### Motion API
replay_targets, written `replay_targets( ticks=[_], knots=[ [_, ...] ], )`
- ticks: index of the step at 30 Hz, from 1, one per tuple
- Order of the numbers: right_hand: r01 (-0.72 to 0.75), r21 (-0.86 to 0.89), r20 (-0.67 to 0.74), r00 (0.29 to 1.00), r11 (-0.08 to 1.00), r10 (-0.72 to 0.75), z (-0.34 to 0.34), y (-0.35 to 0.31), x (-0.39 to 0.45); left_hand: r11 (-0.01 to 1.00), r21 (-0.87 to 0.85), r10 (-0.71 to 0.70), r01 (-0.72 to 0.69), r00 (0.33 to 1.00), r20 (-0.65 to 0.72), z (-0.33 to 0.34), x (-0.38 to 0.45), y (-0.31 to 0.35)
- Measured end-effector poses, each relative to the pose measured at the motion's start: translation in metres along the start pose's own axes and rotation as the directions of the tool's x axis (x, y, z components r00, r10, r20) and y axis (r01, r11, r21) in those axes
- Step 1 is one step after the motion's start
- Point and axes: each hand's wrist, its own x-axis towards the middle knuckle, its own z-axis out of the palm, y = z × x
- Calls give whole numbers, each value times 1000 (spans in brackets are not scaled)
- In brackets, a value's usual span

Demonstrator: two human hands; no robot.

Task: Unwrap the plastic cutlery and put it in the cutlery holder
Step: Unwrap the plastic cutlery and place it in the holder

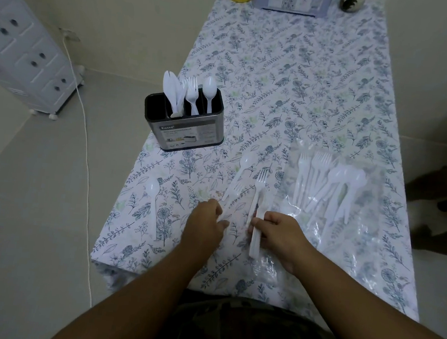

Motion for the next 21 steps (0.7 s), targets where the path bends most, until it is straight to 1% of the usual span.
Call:
replay_targets(
  ticks=[3, 4, 5, 6, 7, 8, 9, 10, 11, 12, 13, 15, 16, 17, 18, 19, 20, 21],
  knots=[
    [-8, 28, -18, 1000, 1000, 8, -4, 2, 2, 993, 90, 74, -73, 997, -3, 2, 4, -2],
    [-8, 32, -20, 1000, 999, 8, -3, 2, 2, 994, 77, 83, -82, 996, -14, 1, 4, 1],
    [-9, 43, -20, 1000, 999, 10, -3, 3, 2, 996, 23, 82, -82, 996, -22, 0, 2, 4],
    [-8, 61, -18, 1000, 998, 9, -3, 4, 2, 995, -89, 49, -49, 999, -11, -2, 0, 10],
    [-9, 86, -8, 1000, 996, 10, -3, 4, 2, 969, -248, -4, 10, 1000, 27, -3, -4, 17],
    [-12, 116, 9, 1000, 993, 11, -4, 4, 3, 903, -418, -61, 101, 992, 107, -4, -7, 25],
    [-16, 149, 35, 999, 989, 11, -4, 4, 2, 801, -564, -98, 201, 973, 208, -4, -11, 32],
    [-18, 189, 59, 998, 982, 7, -5, 3, 2, 702, -658, -98, 273, 952, 290, -2, -14, 37],
    [-22, 223, 77, 997, 975, 5, -6, 3, 2, 642, -704, -78, 304, 939, 334, 1, -16, 40],
    [-23, 247, 92, 996, 969, 0, -7, 2, 1, 615, -725, -60, 311, 935, 350, 4, -16, 41],
    [-21, 264, 106, 994, 964, -8, -9, 1, 0, 609, -733, -46, 302, 936, 348, 6, -16, 41],
    [-15, 288, 137, 990, 957, -26, -11, 1, -2, 631, -726, -35, 275, 944, 327, 10, -15, 39],
    [-10, 285, 145, 989, 959, -32, -11, 2, -2, 661, -710, -17, 244, 950, 311, 10, -14, 40],
    [-13, 273, 139, 990, 962, -26, -12, 3, -2, 723, -666, 15, 184, 959, 282, 10, -14, 41],
    [-16, 257, 121, 992, 966, -16, -14, 4, -1, 813, -579, 81, 69, 970, 229, 10, -13, 41],
    [-16, 230, 104, 995, 973, -8, -15, 5, -1, 900, -427, 178, -89, 969, 173, 11, -12, 41],
    [-17, 200, 87, 996, 980, 0, -17, 6, 0, 936, -264, 276, -231, 950, 147, 11, -11, 42],
    [-17, 170, 73, 997, 985, 5, -18, 6, 0, 937, -134, 341, -324, 930, 138, 11, -8, 44]
  ],
)
